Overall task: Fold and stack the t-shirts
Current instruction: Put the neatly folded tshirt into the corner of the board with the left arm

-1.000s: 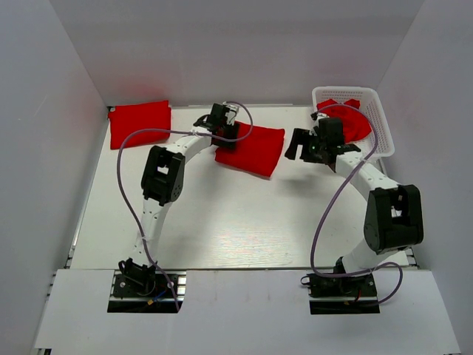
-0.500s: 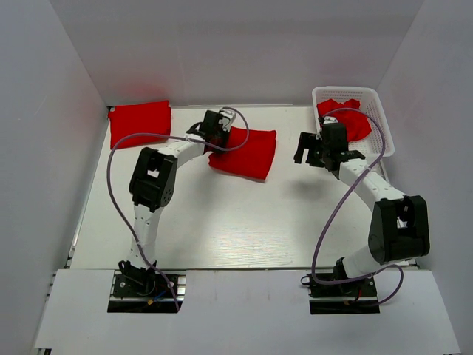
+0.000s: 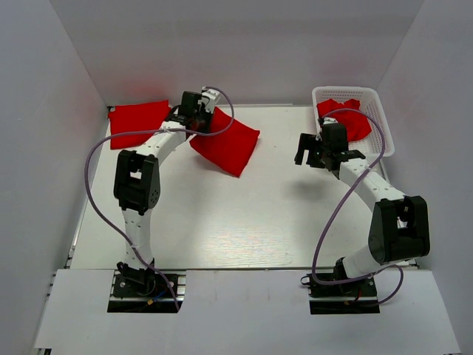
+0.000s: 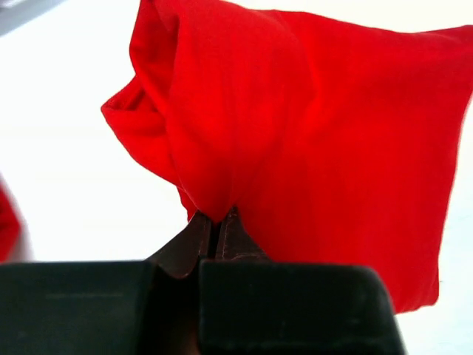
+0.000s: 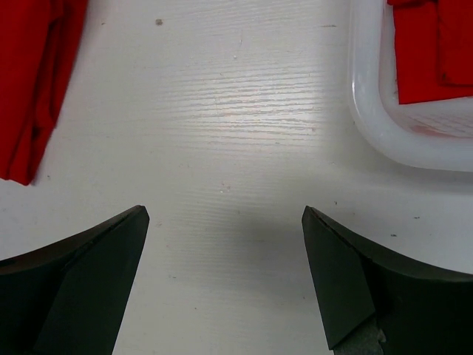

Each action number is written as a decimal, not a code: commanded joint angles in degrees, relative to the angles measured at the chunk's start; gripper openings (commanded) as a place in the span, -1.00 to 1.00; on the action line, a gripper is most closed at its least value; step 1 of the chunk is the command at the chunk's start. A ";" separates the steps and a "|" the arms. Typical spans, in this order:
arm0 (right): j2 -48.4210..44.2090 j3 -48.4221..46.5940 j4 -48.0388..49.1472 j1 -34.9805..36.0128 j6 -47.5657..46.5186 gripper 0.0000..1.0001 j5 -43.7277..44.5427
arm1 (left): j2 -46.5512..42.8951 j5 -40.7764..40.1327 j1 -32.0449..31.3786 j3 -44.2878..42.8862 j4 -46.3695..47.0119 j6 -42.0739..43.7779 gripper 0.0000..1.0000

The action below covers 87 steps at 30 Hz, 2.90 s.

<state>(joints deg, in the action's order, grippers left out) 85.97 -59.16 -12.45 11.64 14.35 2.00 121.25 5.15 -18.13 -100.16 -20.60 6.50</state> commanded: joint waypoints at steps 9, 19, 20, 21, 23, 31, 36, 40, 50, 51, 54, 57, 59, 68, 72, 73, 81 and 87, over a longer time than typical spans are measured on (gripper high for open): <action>2.88 -5.53 0.84 -0.13 0.94 0.81 -1.38 | -6.99 3.82 6.79 -12.50 -6.65 5.98 -1.00; 6.31 -8.70 -0.83 0.05 1.73 0.81 -3.50 | -4.88 2.94 10.39 -24.20 -13.15 8.53 -1.00; 6.22 -8.61 -0.56 0.05 2.08 0.81 -3.49 | -4.88 2.16 10.40 -24.99 -13.15 8.53 -1.00; 5.87 -8.61 -0.39 -0.04 2.09 0.81 -3.58 | -4.88 2.15 11.01 -25.00 -13.15 8.53 -1.00; 5.87 -8.69 0.31 0.05 2.61 0.81 -3.32 | -4.88 2.15 11.71 -26.48 -13.15 9.05 -1.00; 5.17 -8.78 0.14 0.22 3.93 0.81 -2.79 | -4.36 3.81 15.40 -31.14 -11.57 10.11 -1.00; 5.43 -9.22 -0.47 -0.04 4.37 0.81 -2.70 | -2.78 6.53 17.16 -31.76 -10.25 10.11 -1.00; 5.78 -10.71 -1.44 0.14 3.33 0.81 -2.26 | -1.63 7.68 18.39 -30.98 -8.59 9.49 -1.00; 6.92 -14.49 -4.07 0.40 3.85 0.81 1.95 | 4.51 8.74 23.13 -27.37 -4.98 8.36 -1.00; 7.10 -14.93 -4.25 0.23 4.11 0.81 1.96 | 5.04 8.74 23.66 -27.98 -4.98 8.35 -1.00; 7.28 -15.11 -4.25 0.31 4.28 0.81 2.04 | 5.57 9.44 24.19 -27.99 -4.36 8.35 -1.00; 7.63 -15.20 -4.51 0.32 4.81 0.81 2.13 | 6.71 7.51 25.51 -27.99 -3.66 7.82 -1.00; 7.81 -15.64 -4.51 0.40 4.81 0.81 2.04 | 7.24 6.11 27.17 -27.99 -3.04 7.30 -1.00; 11.05 -18.45 -5.04 1.10 4.90 0.81 1.69 | 9.87 2.42 32.27 -25.52 0.91 2.47 -1.00; 13.07 -20.38 -5.39 1.28 4.81 0.81 1.78 | 11.38 1.88 33.86 -23.24 3.63 1.94 -1.00; 13.43 -20.39 -5.39 1.37 4.90 0.81 1.61 | 12.16 1.10 34.47 -22.11 4.77 1.94 -1.00; 16.24 -22.85 -6.27 1.98 4.72 0.81 1.25 | 15.59 2.85 35.53 -18.32 9.70 2.46 -0.68; 15.81 -22.32 -6.19 2.16 4.81 0.81 1.78 | 16.74 0.13 35.53 -21.30 6.37 0.71 0.99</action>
<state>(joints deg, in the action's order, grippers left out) 102.35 -79.40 -18.55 13.52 19.05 3.07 139.96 6.55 17.58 -118.54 -14.63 8.51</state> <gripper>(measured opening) 0.904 0.927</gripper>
